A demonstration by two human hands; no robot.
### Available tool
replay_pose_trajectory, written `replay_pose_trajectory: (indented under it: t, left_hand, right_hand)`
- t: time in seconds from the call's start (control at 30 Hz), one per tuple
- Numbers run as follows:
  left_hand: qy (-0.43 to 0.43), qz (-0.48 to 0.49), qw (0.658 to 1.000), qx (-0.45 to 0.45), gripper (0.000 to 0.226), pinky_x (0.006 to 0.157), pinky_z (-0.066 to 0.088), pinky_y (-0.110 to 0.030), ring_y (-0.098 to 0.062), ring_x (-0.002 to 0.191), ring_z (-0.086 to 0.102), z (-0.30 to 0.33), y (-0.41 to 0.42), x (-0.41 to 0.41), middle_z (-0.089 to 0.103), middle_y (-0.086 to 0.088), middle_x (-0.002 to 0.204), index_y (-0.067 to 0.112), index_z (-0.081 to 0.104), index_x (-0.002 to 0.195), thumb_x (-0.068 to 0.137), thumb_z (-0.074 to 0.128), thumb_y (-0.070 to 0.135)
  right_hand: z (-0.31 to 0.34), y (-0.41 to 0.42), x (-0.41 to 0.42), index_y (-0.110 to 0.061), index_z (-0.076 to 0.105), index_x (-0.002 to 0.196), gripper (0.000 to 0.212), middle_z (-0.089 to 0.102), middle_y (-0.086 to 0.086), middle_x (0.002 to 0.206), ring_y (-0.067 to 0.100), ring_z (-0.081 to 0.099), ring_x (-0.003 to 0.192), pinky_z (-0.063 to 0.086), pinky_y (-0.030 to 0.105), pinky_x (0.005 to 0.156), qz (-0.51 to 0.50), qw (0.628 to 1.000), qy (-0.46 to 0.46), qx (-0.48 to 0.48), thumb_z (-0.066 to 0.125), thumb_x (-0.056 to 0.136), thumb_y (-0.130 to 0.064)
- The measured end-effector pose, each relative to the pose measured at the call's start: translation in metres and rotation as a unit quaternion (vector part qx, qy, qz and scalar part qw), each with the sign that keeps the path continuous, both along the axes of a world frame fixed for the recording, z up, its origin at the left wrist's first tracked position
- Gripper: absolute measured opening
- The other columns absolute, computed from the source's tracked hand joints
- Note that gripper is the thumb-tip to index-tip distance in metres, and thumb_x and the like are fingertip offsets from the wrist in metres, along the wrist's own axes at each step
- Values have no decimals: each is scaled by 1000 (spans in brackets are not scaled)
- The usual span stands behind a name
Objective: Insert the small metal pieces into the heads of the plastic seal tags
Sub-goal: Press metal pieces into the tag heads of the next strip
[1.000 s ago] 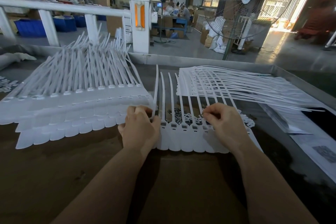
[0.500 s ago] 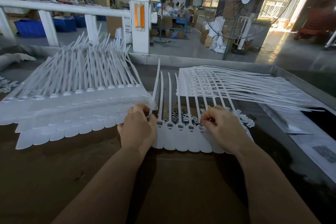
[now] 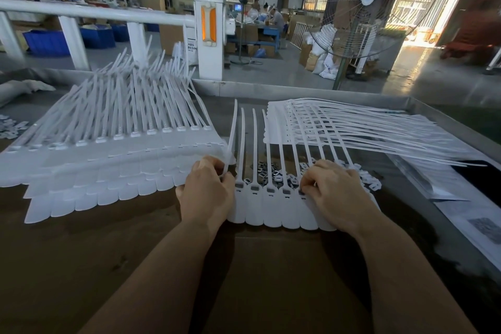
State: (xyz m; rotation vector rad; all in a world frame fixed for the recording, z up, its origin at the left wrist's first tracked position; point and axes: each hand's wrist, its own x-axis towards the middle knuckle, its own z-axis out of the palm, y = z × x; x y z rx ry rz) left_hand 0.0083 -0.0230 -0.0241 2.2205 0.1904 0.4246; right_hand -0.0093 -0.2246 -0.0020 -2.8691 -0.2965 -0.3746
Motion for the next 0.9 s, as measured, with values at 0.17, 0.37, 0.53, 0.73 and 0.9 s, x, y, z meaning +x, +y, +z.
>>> replay_pose_trajectory:
  t: [0.17, 0.37, 0.53, 0.73, 0.9]
  left_hand:
    - [0, -3, 1000, -2, 10, 100, 31, -42, -8, 87, 43, 0, 1, 0, 49, 9, 96, 23, 50, 101, 91, 55, 23]
    - [6, -7, 1000, -4, 10, 102, 31, -43, -8, 88, 44, 0, 2, -1, 49, 9, 97, 26, 46, 97, 91, 55, 24]
    - [7, -3, 1000, -3, 14, 102, 31, -42, -8, 88, 44, -1, 2, 0, 50, 9, 97, 22, 52, 104, 91, 55, 24]
    - [8, 0, 1000, -3, 16, 102, 31, -43, -8, 87, 44, -1, 2, -1, 50, 8, 97, 20, 53, 107, 91, 55, 24]
    - [11, 1, 1000, -6, 17, 102, 31, -43, -9, 87, 45, 0, 2, -1, 52, 7, 99, 19, 54, 107, 91, 55, 24]
  right_hand:
    - [2, 1, 0, -28, 58, 93, 11, 45, -15, 97, 6, 42, 103, 20, 28, 94, -1, 1000, -3, -18, 47, 94, -24]
    - [3, 2, -3, -28, 64, 97, 14, 52, -13, 104, 7, 44, 107, 24, 31, 99, 9, 1000, -19, -20, 52, 92, -26]
    - [3, 2, -3, -22, 72, 98, 15, 62, -6, 99, 9, 52, 98, 36, 34, 97, 14, 999, -43, 16, 60, 88, -22]
    - [4, 1, -2, -14, 73, 86, 21, 62, -2, 93, 8, 51, 87, 45, 29, 86, -11, 992, -79, 94, 57, 86, 1]
    - [5, 4, -4, -16, 74, 77, 28, 59, -6, 95, 11, 52, 97, 40, 38, 96, -8, 995, -48, 86, 54, 85, 2]
